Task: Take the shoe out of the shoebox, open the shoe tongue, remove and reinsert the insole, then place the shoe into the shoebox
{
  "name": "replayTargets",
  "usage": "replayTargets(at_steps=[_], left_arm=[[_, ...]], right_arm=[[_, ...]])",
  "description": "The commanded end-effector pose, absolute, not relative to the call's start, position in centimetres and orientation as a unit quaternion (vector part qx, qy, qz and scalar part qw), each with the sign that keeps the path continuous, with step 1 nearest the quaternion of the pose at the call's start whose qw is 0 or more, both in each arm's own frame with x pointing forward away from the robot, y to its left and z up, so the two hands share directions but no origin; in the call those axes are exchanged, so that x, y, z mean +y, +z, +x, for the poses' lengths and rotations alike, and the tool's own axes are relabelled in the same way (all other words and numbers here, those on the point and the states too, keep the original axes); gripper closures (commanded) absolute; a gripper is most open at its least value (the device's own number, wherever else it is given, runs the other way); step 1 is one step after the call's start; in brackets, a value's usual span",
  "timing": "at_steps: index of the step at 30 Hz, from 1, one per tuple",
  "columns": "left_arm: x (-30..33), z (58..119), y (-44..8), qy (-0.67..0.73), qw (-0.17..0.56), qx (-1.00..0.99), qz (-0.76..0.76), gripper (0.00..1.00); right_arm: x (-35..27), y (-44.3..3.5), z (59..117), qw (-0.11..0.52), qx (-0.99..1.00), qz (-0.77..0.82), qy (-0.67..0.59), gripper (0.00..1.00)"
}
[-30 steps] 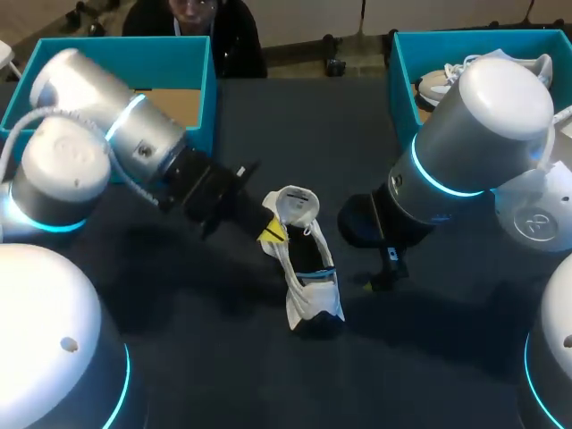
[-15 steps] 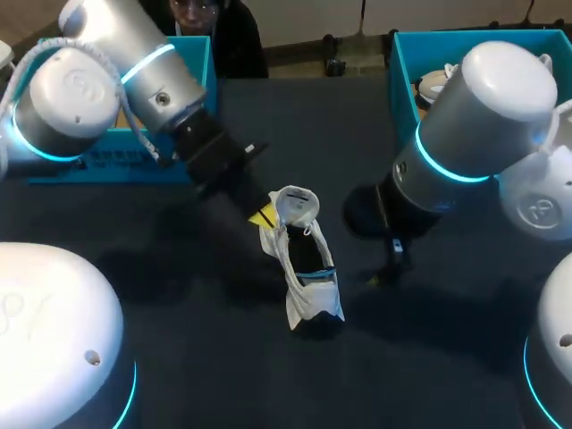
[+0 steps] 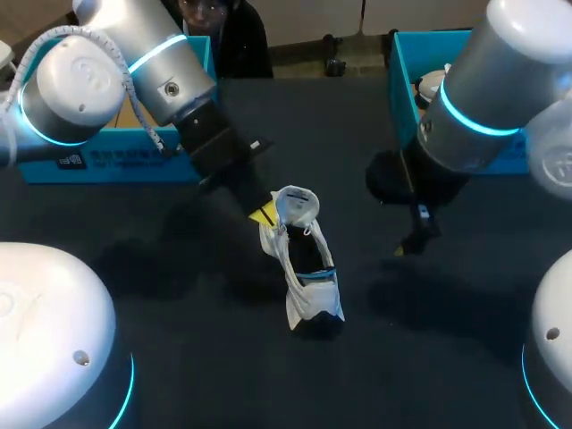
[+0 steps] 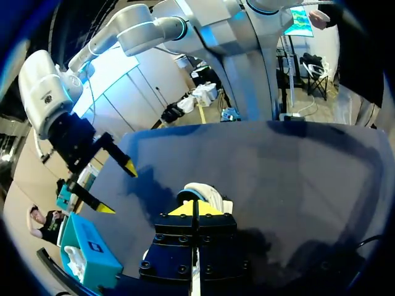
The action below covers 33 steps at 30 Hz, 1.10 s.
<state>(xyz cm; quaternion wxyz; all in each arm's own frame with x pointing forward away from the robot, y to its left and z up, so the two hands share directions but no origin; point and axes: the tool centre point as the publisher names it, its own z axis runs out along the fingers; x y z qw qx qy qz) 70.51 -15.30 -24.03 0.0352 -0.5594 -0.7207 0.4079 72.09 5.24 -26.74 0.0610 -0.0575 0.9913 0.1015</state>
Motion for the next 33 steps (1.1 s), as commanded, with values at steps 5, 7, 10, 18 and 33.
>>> replayTargets(at_steps=[5, 7, 10, 18, 33], left_arm=[[-15.3, 70.5, -24.0, 0.406, 0.035, -0.721, -0.560, 1.00], [-15.3, 70.5, -24.0, 0.406, 0.035, -0.721, -0.560, 1.00], [-15.3, 70.5, -24.0, 0.406, 0.035, -0.721, -0.560, 1.00], [-14.9, 70.6, -23.9, 0.400, 0.040, -0.722, -0.563, 1.00], [-14.3, 70.9, -24.7, 0.309, 0.126, -0.701, -0.630, 1.00]], right_arm=[[3.1, -22.4, 71.7, 0.043, 0.992, -0.065, 0.099, 0.00], [2.9, -21.9, 71.7, 0.036, 0.992, -0.066, 0.103, 0.00], [2.5, -21.3, 71.7, 0.035, 0.992, -0.066, 0.106, 0.00], [2.3, -21.1, 71.8, 0.039, 0.992, -0.053, 0.104, 0.00], [2.3, -21.1, 71.8, 0.039, 0.992, -0.053, 0.104, 0.00]])
